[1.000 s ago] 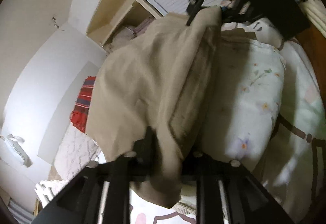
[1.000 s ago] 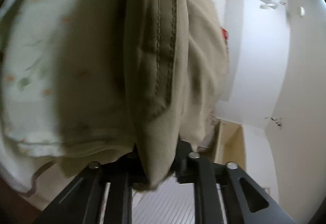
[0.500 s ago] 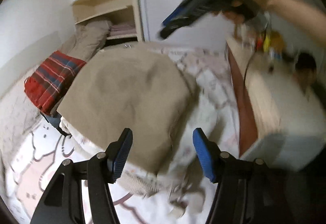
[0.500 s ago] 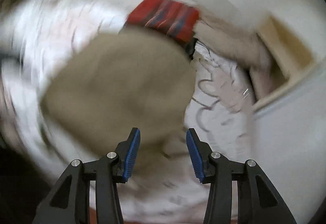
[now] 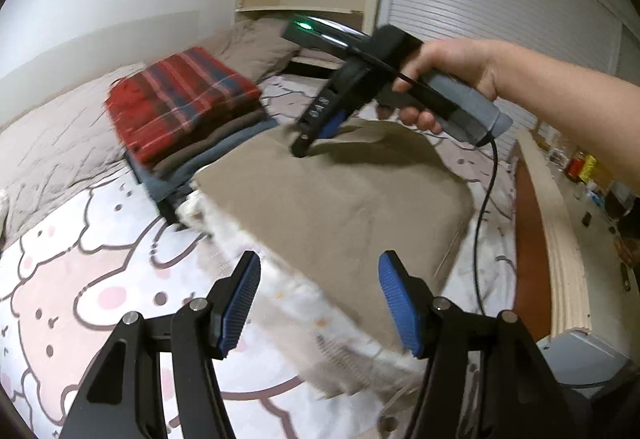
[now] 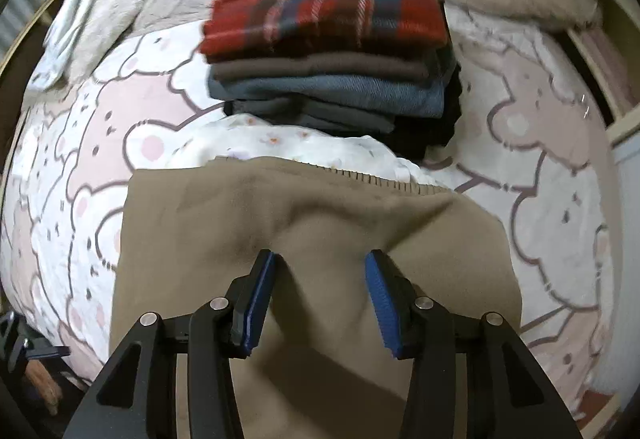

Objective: Fold clothes

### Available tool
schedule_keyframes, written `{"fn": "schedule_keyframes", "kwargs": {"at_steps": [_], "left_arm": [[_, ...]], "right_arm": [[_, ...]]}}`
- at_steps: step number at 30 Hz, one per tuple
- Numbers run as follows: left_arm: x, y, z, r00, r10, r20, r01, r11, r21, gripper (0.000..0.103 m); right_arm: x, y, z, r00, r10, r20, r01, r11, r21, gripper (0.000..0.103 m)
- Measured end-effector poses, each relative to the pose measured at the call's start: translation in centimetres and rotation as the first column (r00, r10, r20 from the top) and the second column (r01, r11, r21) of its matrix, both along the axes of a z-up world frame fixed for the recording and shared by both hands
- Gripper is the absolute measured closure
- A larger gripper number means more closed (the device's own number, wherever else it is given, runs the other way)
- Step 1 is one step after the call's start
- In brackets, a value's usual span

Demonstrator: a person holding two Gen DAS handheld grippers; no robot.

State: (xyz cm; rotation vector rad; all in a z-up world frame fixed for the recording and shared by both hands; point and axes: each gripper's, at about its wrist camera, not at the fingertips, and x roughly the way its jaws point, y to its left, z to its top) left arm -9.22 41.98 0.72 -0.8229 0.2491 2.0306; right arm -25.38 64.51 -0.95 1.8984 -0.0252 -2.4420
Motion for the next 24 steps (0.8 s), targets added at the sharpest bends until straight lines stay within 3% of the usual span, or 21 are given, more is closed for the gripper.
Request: {"fn": "schedule_keyframes", "kwargs": {"at_steps": [8,12,15,17,24], "left_arm": [[-0.5,-1.2,-1.4,0.997,0.033,0.071,-0.033,0.999,0.004,0.042],[-0.6,-1.8,-1.4,0.995,0.038,0.088,-0.039,0.999,0.012,0.042],[-0.9,-2.6,-1.2,0.993,0.055,0.104,-0.058,0.998,0.023,0.042],[-1.1,-3.1,-1.1,0.991,0.068,0.114,-0.072,0.997,0.031,0.042],[-0.5,-4.9,-0.5,0.988,0.114,0.102,-0.116,0.993,0.022,0.039]], "right_arm": [[0.4,0.5,-2.3,0.999,-0.044,0.003,0.043,0.998,0.054,0.056],[2.6,-0.6,1.3,0.999,-0.017,-0.044,0.019,0.998,0.054,0.056],[7.4,-1.5,4.7,0.991,0.024,-0.133,-0.025,1.000,-0.001,0.056],[11.1,-1.9,5.6,0.985,0.047,-0.165,-0.045,0.999,0.015,0.056],[20.4,-7.1,-2.3,0.977,0.212,-0.036,-0.205,0.969,0.140,0.056]]}}
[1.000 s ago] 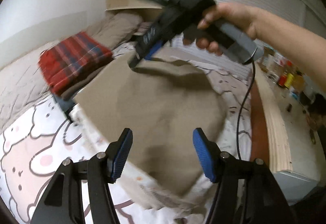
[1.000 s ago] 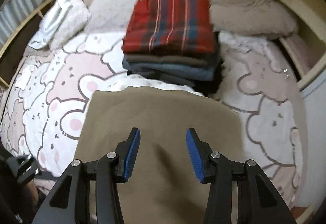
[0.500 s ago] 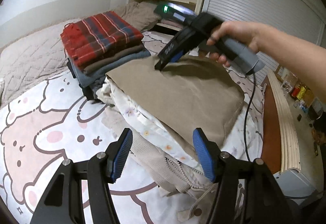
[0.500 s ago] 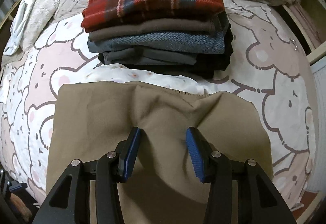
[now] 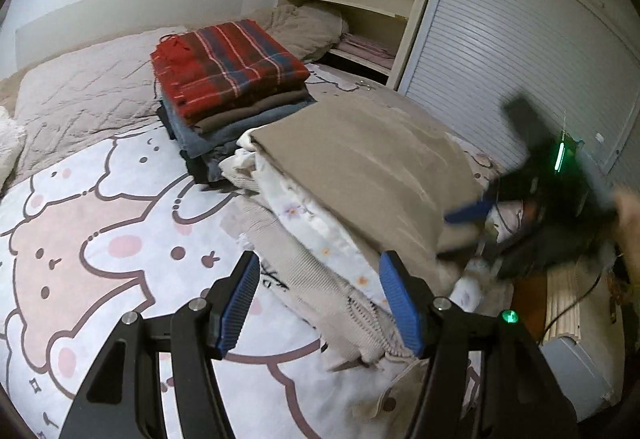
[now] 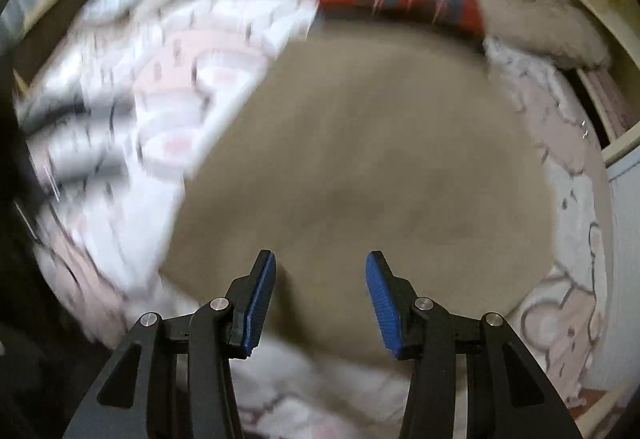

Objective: Fold clothes

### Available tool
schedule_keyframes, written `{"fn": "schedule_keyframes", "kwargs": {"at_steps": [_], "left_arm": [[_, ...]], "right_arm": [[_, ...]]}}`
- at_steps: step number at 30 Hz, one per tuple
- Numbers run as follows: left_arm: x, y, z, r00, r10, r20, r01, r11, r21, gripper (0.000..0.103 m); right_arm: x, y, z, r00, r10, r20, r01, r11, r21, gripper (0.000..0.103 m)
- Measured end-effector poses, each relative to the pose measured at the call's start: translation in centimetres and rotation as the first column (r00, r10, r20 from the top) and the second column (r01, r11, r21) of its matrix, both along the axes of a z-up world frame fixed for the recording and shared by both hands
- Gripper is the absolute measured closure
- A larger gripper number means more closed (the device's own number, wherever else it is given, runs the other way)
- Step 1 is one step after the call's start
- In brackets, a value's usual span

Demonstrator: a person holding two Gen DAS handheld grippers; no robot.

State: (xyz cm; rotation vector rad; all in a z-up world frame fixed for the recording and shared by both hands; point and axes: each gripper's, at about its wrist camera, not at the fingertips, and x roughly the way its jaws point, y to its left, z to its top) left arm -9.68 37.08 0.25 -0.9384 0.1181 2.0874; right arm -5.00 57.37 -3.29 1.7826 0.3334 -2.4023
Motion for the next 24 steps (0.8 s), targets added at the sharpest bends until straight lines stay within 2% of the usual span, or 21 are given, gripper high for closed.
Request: {"fn": "schedule_keyframes", "kwargs": {"at_steps": [1,3,6,8,9,10,12,13,15,20,24], "left_arm": [[0.2,-0.3,0.2,1.000,0.008,-0.007,-0.008,1.000,0.000,0.036],[0.6,-0.9,0.5,1.000,0.023,-0.021,-0.023,1.000,-0.001,0.036],[1.3,-1.9,1.1,0.998,0.045,-0.041,-0.045,0.999,-0.002,0.035],[1.7,-2.5,1.4,0.997,0.060,-0.055,-0.060,0.998,-0.002,0.018],[1.9,-2.8,1.6,0.996,0.067,-0.062,-0.068,0.998,-0.002,0.008],[2.1,-3.1,1.8,0.995,0.075,-0.069,-0.075,0.997,-0.003,0.002],[2.6,-4.1,2.3,0.993,0.087,-0.086,-0.088,0.996,-0.009,0.001],[2.9,-4.6,2.5,0.991,0.093,-0.094,-0.094,0.995,-0.012,0.001],[3.4,-5.6,3.0,0.988,0.104,-0.111,-0.107,0.994,-0.018,0.001],[4.2,-8.5,3.9,0.982,0.139,-0.128,-0.143,0.990,-0.019,0.001],[4.6,-11.3,4.1,0.967,0.199,-0.157,-0.206,0.978,-0.032,0.001]], "right_arm": [[0.5,-0.2,-1.2,1.000,-0.012,-0.006,0.012,1.000,0.015,0.056],[0.8,0.0,-1.7,0.997,-0.059,-0.046,0.058,0.998,-0.023,0.056],[1.4,1.0,-0.7,0.981,-0.157,-0.111,0.146,0.984,-0.103,0.056],[2.1,1.7,0.5,0.964,-0.225,-0.145,0.205,0.969,-0.141,0.055],[2.5,2.0,1.4,0.949,-0.266,-0.167,0.239,0.957,-0.164,0.046],[3.0,2.3,2.3,0.932,-0.309,-0.189,0.274,0.943,-0.190,0.026],[4.4,2.5,4.4,0.891,-0.367,-0.269,0.305,0.920,-0.246,0.006],[5.2,2.4,5.5,0.865,-0.390,-0.314,0.312,0.910,-0.272,0.001],[6.6,2.0,7.5,0.812,-0.435,-0.389,0.329,0.892,-0.311,0.000],[9.6,-0.2,10.9,0.684,-0.530,-0.501,0.390,0.846,-0.363,0.000],[11.8,-3.5,12.6,0.559,-0.607,-0.565,0.468,0.793,-0.389,0.000]]}}
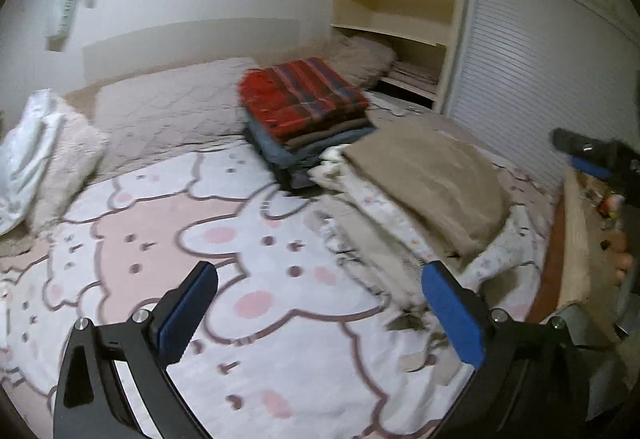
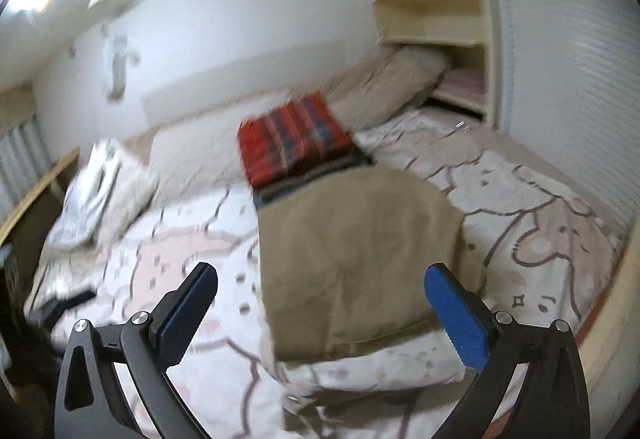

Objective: Fold clothes

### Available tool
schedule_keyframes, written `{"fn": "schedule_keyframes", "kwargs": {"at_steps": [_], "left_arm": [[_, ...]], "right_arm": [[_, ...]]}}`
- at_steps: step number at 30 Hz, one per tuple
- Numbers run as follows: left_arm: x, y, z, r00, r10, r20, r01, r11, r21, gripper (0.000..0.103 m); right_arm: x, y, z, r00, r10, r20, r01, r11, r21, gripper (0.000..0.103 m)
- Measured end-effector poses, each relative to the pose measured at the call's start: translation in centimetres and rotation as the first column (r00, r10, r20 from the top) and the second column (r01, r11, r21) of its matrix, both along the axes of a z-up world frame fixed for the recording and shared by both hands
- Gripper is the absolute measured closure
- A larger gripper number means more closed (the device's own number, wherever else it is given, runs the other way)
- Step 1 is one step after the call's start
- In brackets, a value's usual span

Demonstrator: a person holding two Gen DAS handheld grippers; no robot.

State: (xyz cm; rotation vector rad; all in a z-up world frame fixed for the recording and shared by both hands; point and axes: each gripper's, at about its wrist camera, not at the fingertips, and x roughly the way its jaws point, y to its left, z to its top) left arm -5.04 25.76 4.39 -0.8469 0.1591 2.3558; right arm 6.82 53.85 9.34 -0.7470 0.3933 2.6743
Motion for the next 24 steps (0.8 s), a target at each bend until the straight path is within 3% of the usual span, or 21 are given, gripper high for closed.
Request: {"fn": "schedule_keyframes", "kwargs": {"at_steps": [9,12,17,24], "left_arm": [[0.8,-6.0,-0.1,0.996,0.085,-0.034,-0.086,0.996,-0.021,0.001],[1.0,-7.5,0.1,0.992,0.121,-0.047,-0.122,0.992,-0.023,0.001],[1.8,-9.1,0.7,0.990,0.130,-0.050,-0.131,0.991,-0.022,0.001],[3.9,-9.9,0.9,0.992,0.118,-0.053,-0.119,0.993,-0.024,0.001]], "right_arm": [[1.4,-5.8,1.0,0.990,0.124,0.062,-0.109,0.972,-0.208,0.000],[2.1,-7.9,1.2,0.989,0.132,0.062,-0.114,0.966,-0.234,0.000],[3.1,-11.5,1.5,0.997,0.058,0.048,-0.055,0.997,-0.047,0.000],[3.4,-12.7,-0.4,0.998,0.043,0.053,-0.043,0.999,0.001,0.000]]}}
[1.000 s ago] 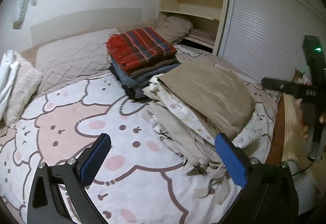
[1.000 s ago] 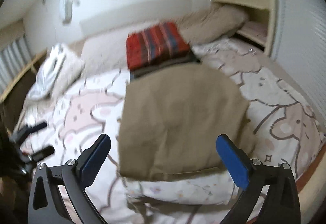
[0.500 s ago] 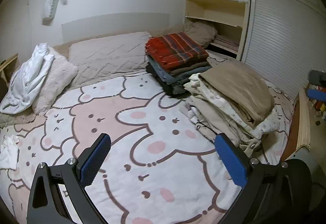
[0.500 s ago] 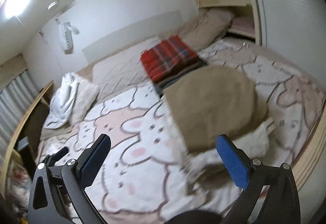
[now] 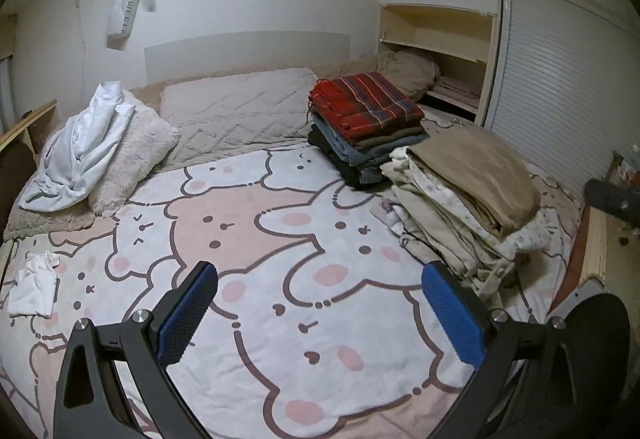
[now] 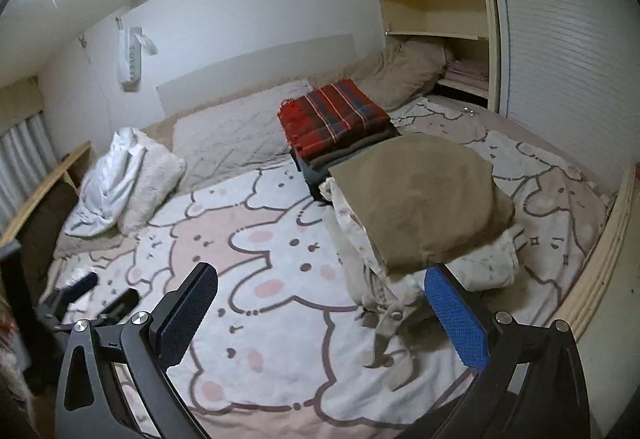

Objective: Fold clothes

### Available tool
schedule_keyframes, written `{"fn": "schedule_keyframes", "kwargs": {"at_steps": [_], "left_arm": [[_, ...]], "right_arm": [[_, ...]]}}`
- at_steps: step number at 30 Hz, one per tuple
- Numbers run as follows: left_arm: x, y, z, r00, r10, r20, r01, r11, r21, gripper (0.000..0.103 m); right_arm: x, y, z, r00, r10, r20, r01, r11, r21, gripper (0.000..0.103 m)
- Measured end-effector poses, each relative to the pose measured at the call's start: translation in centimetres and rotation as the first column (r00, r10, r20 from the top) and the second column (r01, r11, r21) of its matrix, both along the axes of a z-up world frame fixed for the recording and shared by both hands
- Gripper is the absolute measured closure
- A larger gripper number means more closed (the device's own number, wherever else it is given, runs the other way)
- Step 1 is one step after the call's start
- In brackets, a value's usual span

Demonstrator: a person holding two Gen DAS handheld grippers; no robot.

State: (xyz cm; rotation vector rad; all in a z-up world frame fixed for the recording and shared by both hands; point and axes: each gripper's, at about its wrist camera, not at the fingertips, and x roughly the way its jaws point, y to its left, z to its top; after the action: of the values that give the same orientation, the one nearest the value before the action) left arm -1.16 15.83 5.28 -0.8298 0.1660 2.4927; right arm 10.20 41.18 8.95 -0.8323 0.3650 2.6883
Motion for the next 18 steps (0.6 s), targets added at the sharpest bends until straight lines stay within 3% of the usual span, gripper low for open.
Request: {"fn": "schedule_keyframes", "kwargs": {"at_steps": [10,18], "left_arm": [[2.1,-0.7,-0.7,1.000,0.004,-0.014,-0.004,0.999,-0.038,0.001],[2.3,-1.9,-1.0,0.999,0.044,-0.020,-0.045,0.998,-0.046,0.001]], "right_arm": [[0.3,-1.0,-3.0,0.999,-0.024,0.024,0.020,0.989,0.149,0.000],[0.1,-2.6,-5.5,0.999,0.016,0.031,-0.023,0.978,0.206,0.000]]}}
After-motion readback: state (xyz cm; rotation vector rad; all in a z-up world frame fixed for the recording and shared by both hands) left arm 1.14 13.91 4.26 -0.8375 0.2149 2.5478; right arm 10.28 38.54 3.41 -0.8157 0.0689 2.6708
